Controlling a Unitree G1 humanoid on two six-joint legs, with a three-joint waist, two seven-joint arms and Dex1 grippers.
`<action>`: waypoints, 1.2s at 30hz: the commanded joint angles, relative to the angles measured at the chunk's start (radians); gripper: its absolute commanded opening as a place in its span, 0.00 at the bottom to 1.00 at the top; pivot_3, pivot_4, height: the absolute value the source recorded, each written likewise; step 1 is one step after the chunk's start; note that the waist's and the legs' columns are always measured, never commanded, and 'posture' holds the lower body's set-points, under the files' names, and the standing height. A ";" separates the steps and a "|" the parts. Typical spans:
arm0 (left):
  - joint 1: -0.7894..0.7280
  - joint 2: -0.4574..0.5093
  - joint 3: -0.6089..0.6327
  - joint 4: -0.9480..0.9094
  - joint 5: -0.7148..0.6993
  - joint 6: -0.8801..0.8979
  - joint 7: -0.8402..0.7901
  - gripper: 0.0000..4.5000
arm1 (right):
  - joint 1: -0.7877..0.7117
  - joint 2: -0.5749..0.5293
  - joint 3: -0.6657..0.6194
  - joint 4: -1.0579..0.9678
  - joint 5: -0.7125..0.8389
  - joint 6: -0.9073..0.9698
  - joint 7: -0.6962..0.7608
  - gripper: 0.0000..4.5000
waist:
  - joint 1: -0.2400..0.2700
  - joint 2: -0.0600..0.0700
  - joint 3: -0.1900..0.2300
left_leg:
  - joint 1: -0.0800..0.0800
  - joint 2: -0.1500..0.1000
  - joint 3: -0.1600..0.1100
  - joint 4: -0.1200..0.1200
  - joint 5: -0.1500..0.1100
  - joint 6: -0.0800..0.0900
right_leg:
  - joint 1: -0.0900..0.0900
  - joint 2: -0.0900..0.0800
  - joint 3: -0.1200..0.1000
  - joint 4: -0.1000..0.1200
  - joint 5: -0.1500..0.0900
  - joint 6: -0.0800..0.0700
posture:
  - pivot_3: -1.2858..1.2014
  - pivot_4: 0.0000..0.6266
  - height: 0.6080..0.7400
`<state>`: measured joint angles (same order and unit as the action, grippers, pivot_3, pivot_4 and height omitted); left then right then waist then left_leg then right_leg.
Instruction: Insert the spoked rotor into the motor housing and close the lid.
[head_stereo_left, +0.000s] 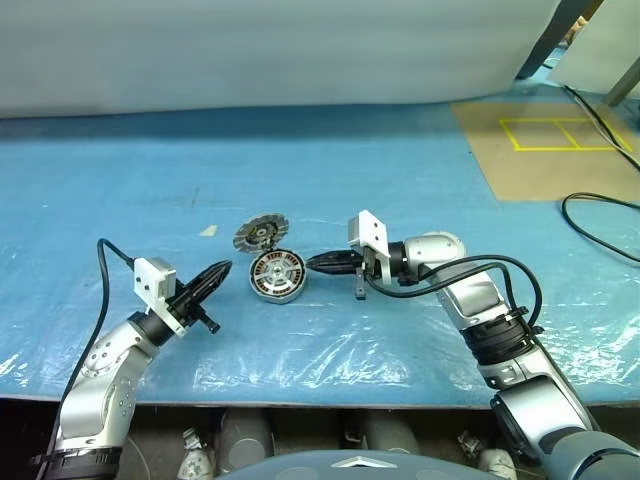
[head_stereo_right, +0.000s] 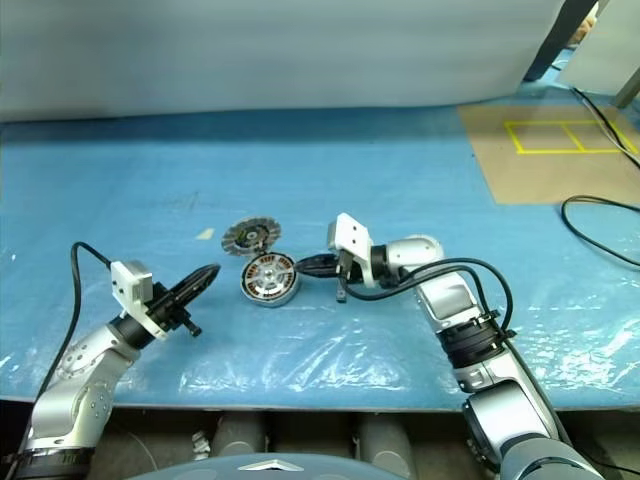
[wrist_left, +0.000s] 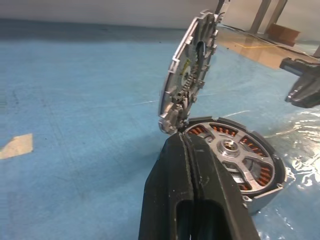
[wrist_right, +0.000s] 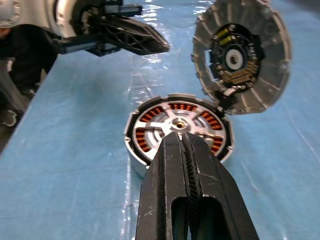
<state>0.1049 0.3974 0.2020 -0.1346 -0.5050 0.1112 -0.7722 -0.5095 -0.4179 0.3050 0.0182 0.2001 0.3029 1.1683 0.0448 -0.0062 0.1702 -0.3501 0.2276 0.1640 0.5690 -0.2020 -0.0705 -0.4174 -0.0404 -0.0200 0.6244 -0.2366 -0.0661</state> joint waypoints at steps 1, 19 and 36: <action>-0.054 0.006 0.007 0.084 0.057 -0.055 0.022 0.01 | 0.016 -0.022 0.013 -0.062 0.028 0.025 0.030 0.00 | 0.001 0.000 0.000 | 0.000 0.000 0.000 0.000 0.000 0.000 | 0.000 0.000 0.000 0.000 0.000 0.000 | 0.52 0.24 1.00; -0.584 -0.122 -0.059 0.690 0.115 -0.223 -0.142 0.01 | 0.028 -0.042 0.044 -0.103 0.016 0.054 0.030 0.00 | 0.009 -0.001 0.000 | -0.001 -0.002 -0.003 0.003 0.001 0.001 | 0.002 -0.001 0.000 0.001 0.003 0.004 | 0.52 0.24 1.00; -0.540 0.064 -0.165 0.461 0.046 0.080 -0.547 0.01 | 0.026 -0.033 0.005 -0.066 0.034 0.053 -0.007 0.00 | 0.015 -0.001 0.000 | -0.002 -0.002 -0.004 0.002 0.001 0.000 | 0.001 -0.001 -0.001 0.001 0.002 0.002 | 0.52 0.24 1.00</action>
<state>-0.4610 0.4353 0.0700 0.3876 -0.4805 0.1795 -1.2861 -0.4649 -0.4577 0.3448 -0.0407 0.2008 0.3564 1.1696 0.0597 -0.0069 0.1700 -0.3521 0.2260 0.1598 0.5706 -0.2012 -0.0700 -0.4162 -0.0417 -0.0214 0.6251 -0.2348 -0.0640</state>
